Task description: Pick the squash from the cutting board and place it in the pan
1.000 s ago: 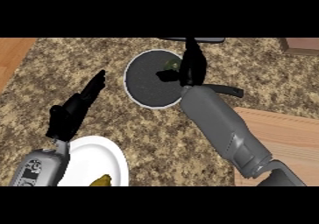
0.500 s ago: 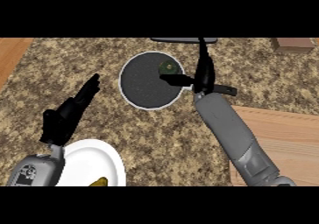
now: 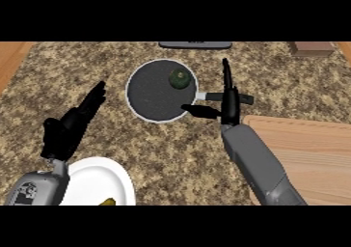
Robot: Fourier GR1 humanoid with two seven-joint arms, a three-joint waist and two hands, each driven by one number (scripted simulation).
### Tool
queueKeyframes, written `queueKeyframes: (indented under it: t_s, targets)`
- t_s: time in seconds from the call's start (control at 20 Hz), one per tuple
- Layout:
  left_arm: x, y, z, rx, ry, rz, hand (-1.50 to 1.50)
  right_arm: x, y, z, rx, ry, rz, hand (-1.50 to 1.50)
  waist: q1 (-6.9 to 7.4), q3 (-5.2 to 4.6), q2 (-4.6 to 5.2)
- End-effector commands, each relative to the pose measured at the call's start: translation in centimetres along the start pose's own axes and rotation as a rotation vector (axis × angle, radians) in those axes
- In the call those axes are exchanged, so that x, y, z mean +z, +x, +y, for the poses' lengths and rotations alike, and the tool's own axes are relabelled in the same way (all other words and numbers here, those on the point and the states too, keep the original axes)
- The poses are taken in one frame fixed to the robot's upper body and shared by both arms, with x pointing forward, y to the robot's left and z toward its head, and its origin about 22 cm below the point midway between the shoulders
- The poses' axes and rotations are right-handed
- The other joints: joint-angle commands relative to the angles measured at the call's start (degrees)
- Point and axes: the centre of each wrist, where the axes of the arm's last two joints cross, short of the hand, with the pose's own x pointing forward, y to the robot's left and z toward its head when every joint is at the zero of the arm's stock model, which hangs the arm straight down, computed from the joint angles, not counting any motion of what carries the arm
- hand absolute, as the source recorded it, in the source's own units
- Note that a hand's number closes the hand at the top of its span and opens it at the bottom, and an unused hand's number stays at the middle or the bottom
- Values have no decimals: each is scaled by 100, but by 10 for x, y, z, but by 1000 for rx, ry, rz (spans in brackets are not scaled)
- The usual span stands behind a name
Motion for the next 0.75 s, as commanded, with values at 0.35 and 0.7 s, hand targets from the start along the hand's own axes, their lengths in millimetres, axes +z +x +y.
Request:
queueKeyframes:
  t_s: [0.35,0.7]
  targets:
    - [24,2,19,-12,22,-2,0,66,-9,3,-67,43,-28,-150,-123,-7,-49]
    - [-2,-4,14,-19,42,5,0,115,-21,3,-38,2,-28,-150,-155,-7,-43]
